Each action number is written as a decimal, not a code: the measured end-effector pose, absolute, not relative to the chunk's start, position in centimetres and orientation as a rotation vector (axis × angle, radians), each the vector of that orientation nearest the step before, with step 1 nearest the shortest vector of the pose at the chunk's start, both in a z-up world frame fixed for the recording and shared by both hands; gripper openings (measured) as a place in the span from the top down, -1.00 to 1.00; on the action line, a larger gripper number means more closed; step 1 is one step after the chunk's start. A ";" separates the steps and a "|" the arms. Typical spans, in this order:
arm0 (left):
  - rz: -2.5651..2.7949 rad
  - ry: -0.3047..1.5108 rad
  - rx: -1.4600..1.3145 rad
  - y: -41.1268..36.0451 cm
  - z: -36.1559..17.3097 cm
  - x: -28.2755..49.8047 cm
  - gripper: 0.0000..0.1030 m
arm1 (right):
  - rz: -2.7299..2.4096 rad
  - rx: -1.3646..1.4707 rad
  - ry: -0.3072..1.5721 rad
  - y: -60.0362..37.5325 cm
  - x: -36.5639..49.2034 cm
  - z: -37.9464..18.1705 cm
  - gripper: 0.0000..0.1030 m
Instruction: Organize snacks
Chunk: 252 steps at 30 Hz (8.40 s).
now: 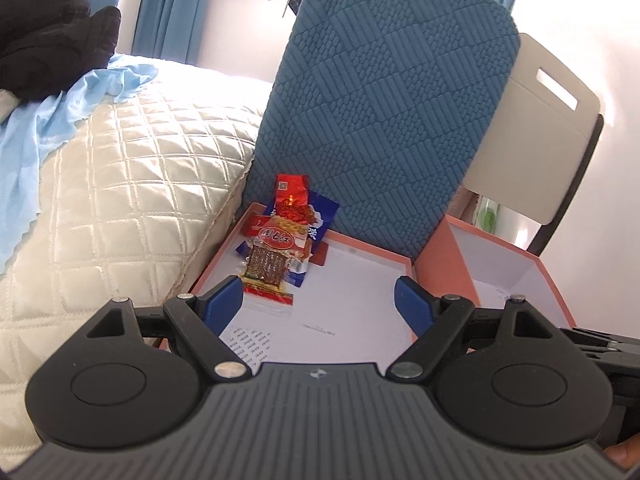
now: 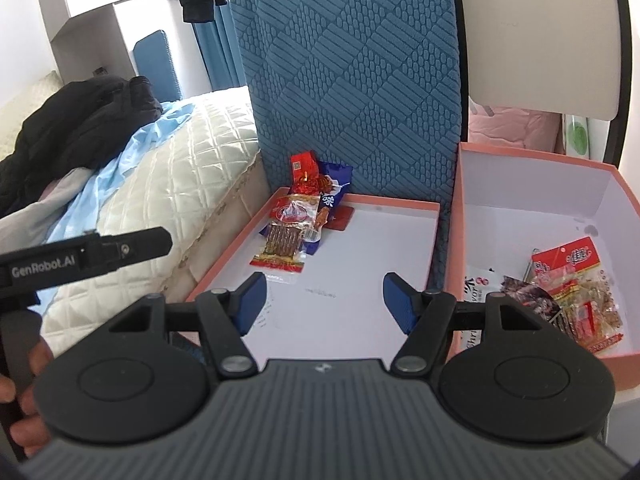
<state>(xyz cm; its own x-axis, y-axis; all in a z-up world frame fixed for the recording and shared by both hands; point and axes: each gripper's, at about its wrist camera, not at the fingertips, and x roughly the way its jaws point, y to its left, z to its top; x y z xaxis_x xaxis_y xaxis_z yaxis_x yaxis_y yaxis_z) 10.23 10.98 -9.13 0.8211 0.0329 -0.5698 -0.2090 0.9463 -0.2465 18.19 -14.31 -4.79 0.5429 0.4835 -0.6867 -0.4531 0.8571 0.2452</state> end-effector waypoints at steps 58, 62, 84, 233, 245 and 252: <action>0.161 0.842 -0.145 17.4 -27.4 33.6 -0.83 | 0.820 -0.004 1.005 3.9 45.6 -21.0 -0.29; 0.174 0.838 -0.160 17.7 -27.7 34.0 -0.81 | 0.824 -0.041 1.009 5.0 45.6 -21.3 -0.22; 0.259 0.843 -0.122 16.8 -29.2 34.4 -0.47 | 0.877 -0.139 0.957 7.5 44.7 -21.9 0.19; -0.162 0.788 -0.245 -13.6 -10.7 27.5 -0.63 | 0.234 0.098 0.918 -36.2 30.1 -12.4 -0.26; -0.245 0.630 -0.154 -12.1 -1.7 21.1 -0.63 | 0.235 0.128 0.720 -35.2 25.8 -2.7 -0.26; -0.259 0.538 -0.134 -10.7 2.0 16.5 -0.63 | 0.251 0.144 0.605 -34.1 21.9 2.8 -0.26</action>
